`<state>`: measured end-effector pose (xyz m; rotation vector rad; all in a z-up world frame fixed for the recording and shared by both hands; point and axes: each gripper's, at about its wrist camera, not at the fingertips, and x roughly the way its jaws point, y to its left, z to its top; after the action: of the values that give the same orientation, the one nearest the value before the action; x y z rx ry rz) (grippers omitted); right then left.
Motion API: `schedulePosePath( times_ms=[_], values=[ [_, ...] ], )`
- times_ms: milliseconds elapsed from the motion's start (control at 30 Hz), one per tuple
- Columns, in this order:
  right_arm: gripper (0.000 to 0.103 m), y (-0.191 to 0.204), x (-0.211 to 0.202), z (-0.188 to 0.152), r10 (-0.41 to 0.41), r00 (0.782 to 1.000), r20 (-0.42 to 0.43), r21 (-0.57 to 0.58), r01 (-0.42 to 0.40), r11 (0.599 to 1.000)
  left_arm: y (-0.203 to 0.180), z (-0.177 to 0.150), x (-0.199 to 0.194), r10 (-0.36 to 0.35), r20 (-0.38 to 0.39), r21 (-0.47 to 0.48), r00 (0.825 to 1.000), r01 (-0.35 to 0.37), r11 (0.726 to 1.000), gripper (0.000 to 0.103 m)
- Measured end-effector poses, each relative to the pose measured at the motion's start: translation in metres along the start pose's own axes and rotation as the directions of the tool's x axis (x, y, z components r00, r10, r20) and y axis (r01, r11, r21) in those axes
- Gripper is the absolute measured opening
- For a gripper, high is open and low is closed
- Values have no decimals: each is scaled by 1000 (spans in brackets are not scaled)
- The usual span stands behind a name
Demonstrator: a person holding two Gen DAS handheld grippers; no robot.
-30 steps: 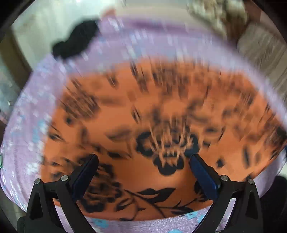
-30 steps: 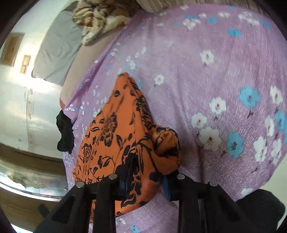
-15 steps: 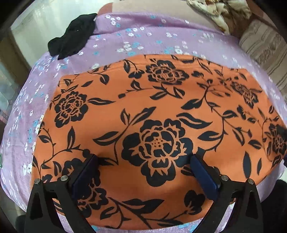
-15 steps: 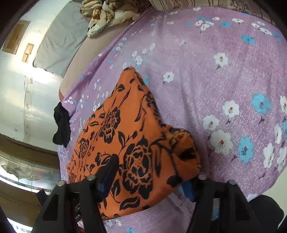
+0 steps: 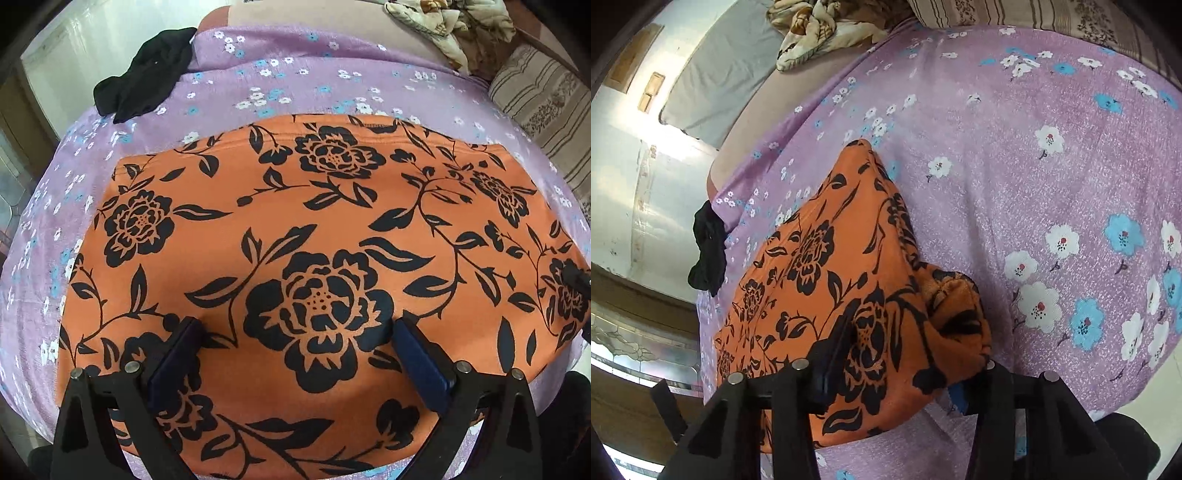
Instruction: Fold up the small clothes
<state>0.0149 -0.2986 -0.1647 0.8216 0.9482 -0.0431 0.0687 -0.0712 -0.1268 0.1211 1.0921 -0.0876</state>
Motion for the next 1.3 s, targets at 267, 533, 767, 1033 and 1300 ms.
schedulePosePath(
  times_ms=[267,533,767,1033,1300],
  values=[
    [39,9,-6,1,-24,999,26,-52,26,998,13,0,-27,-12,70,-33,997,14,999,103],
    [49,9,6,8,-43,999,9,-33,44,999,15,-6,-3,-9,7,1,1000,9,1000,103],
    [16,120,-31,13,-10,991,130,-314,51,948,100,2,-64,-30,154,-170,988,56,984,103],
    [16,334,-24,-110,208,976,61,-733,-98,674,289,-50,-103,199,272,-650,941,28,759,103],
    [16,346,132,-220,-70,982,-177,-806,-104,583,334,-83,-62,153,195,-764,969,52,644,101]
  ],
)
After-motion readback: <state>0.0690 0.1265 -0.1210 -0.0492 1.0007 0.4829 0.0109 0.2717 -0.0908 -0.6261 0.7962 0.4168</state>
